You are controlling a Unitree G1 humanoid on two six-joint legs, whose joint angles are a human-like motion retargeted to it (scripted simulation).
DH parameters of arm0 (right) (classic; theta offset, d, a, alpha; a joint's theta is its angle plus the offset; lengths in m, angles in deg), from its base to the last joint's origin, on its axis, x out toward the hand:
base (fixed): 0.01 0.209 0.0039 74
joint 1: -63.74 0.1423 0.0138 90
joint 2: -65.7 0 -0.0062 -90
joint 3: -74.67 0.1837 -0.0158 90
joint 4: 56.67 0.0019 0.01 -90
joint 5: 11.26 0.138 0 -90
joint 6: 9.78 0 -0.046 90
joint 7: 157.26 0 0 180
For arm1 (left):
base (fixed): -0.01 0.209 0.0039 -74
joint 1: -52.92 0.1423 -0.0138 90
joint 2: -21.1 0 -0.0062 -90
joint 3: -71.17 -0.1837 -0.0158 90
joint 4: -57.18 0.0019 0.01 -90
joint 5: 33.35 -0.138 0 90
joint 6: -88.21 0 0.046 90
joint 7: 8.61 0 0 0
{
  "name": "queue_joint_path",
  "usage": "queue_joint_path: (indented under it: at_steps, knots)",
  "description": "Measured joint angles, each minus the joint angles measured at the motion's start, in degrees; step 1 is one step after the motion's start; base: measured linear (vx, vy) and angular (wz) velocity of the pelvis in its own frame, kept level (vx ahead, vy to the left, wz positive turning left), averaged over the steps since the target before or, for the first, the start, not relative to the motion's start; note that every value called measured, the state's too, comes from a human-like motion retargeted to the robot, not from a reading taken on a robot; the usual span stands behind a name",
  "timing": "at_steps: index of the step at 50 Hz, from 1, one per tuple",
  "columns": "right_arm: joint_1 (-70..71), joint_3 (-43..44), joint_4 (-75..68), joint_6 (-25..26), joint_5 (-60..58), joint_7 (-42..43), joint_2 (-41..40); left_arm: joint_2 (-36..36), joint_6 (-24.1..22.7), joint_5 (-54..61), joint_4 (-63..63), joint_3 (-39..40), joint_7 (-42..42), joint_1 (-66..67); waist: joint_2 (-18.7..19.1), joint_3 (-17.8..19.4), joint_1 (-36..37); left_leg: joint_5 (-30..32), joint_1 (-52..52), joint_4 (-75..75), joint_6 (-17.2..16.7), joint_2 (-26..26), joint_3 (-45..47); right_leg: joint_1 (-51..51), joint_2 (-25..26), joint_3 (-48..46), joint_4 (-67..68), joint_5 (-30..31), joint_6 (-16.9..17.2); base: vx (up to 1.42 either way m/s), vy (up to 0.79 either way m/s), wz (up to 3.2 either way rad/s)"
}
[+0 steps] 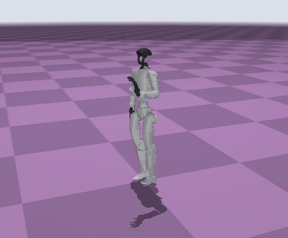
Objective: Upper body actions
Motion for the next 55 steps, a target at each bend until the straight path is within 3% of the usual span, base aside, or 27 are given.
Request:
queue_joint_path:
  at_steps: [5, 8, 10, 15, 17, 19, 20, 22, 26, 28, 37, 46, 50, 55]
  knots:
    - [-0.25, 0.79, -0.71, 0.34, 0.74, 0.36, 0.21, 8.74, 0.43, -0.78, 16.26, -2.24, -10.74, 8.57, 0.16, 0.29, 0.16, -0.29, 0.27, -0.07, -0.03, -0.02, 0.65, -0.29, -0.15, 0.79, 0.10, 0.22, 0.08, 0.00, 0.00, -0.04]
    - [-0.51, 1.12, -1.11, 0.32, 1.27, 0.40, 0.45, 13.26, 4.15, 1.10, 34.83, -2.30, -17.22, 9.95, -0.16, 0.73, 0.55, -0.45, 0.64, -0.09, -0.02, -0.30, 0.85, -0.15, -0.43, 0.97, 0.12, 0.37, 0.11, 0.00, 0.00, 0.00]
    - [-0.62, 1.09, -1.30, 0.41, 1.02, 0.41, 0.61, 15.48, 6.27, 5.39, 46.41, -2.17, -17.54, 9.62, -0.36, 0.85, 0.62, -0.50, 0.78, -0.09, 0.01, -0.46, 0.85, -0.03, -0.57, 0.97, 0.10, 0.43, 0.14, 0.00, 0.00, 0.00]
    - [-0.75, 1.08, -1.46, 0.66, -0.61, 0.40, 0.90, 21.00, 4.11, 24.36, 82.50, 5.67, -22.24, 5.96, -0.76, 0.80, 2.41, -0.86, 1.03, -0.22, 0.03, -0.34, 2.64, -0.52, -0.81, 2.86, 0.61, 0.40, 0.42, 0.01, -0.01, -0.25]
    - [-0.53, 1.00, -1.24, 0.56, -0.60, 0.39, 0.89, 20.68, 10.61, 31.59, 91.81, 10.44, -28.11, 5.42, -0.85, 0.94, 1.75, -0.91, 0.97, -0.16, 0.09, -0.42, 2.48, -0.58, -0.83, 2.80, 0.59, 0.50, 0.45, 0.00, 0.00, 0.00]
    - [-0.24, 0.96, -0.80, 0.33, -0.23, 0.28, 0.75, 20.28, 19.92, 38.61, 96.80, 15.22, -34.46, 5.83, -1.01, 1.27, 0.46, -0.92, 0.76, 0.00, 0.20, -0.59, 1.77, -0.58, -0.91, 2.24, 0.47, 0.70, 0.52, 0.02, -0.02, 0.20]
    - [-0.14, 0.91, -0.56, 0.16, 0.04, 0.24, 0.68, 20.19, 23.58, 40.95, 97.70, 17.34, -37.66, 6.33, -1.10, 1.43, 0.03, -0.94, 0.65, 0.06, 0.25, -0.64, 1.55, -0.67, -0.94, 2.10, 0.47, 0.79, 0.55, 0.00, 0.00, 0.00]
    - [-0.07, 0.76, -0.25, -0.19, 0.56, 0.20, 0.66, 19.89, 26.20, 43.29, 97.95, 19.48, -44.48, 7.68, -1.25, 1.72, 0.04, -1.02, 0.48, 0.13, 0.33, -0.64, 1.63, -1.01, -0.98, 2.32, 0.61, 0.89, 0.61, 0.00, 0.00, 0.00]
    - [0.06, 0.53, -0.07, -0.49, 1.32, 0.31, 0.75, 18.72, 26.51, 44.70, 96.72, 21.17, -60.93, 10.44, -1.90, 2.80, 0.77, -1.10, -0.15, 0.21, 0.68, -0.66, 1.53, -1.85, -1.24, 2.48, 1.08, 1.11, 0.93, 0.00, 0.00, 0.00]
    - [-0.03, 0.16, -0.07, -0.48, 1.26, 0.43, 0.80, 18.37, 26.62, 42.83, 95.73, 21.88, -64.43, 10.93, -2.38, 3.46, 1.20, -1.05, -0.51, 0.26, 0.90, -0.70, 1.30, -2.17, -1.47, 2.30, 1.32, 1.26, 1.17, 0.00, 0.00, 0.00]
    - [1.03, -3.28, 1.97, -1.74, 0.66, 1.06, 0.36, 17.09, 25.02, 37.30, 90.19, 18.85, -60.74, 6.41, -4.85, 9.23, 3.26, -0.73, -1.24, 0.66, 1.91, -0.26, 0.81, -2.82, -2.24, 1.77, 2.73, 2.88, 2.34, -0.05, -0.02, 0.08]
    - [6.15, -9.96, 6.36, -4.69, -1.67, 4.21, -1.48, 17.55, 24.64, 40.02, 87.68, 16.60, -65.00, 1.69, -4.90, 12.19, 4.01, -1.09, -0.75, 0.14, 2.45, 2.39, 5.20, -7.27, -1.02, 13.30, 6.60, 6.13, 4.94, -0.10, -0.01, -0.59]
    - [6.12, -11.68, 9.69, -6.58, -1.17, 2.80, -2.32, 16.45, 25.47, 37.94, 87.68, 14.59, -67.16, 0.80, -4.42, 11.78, 3.48, -1.08, -0.68, -0.01, 2.28, 3.54, 6.65, -7.71, -1.66, 12.24, 7.56, 5.33, 3.45, -0.08, -0.05, -0.43]
    - [4.94, -12.32, 11.23, -9.49, 0.04, 3.70, -2.38, 15.37, 26.49, 32.91, 87.41, 12.13, -66.39, -1.07, -3.96, 11.54, 4.75, -0.91, -0.20, 0.03, 1.67, 4.20, 7.17, -5.55, -4.36, 2.37, 5.35, 5.28, -1.45, -0.06, -0.08, -0.23]
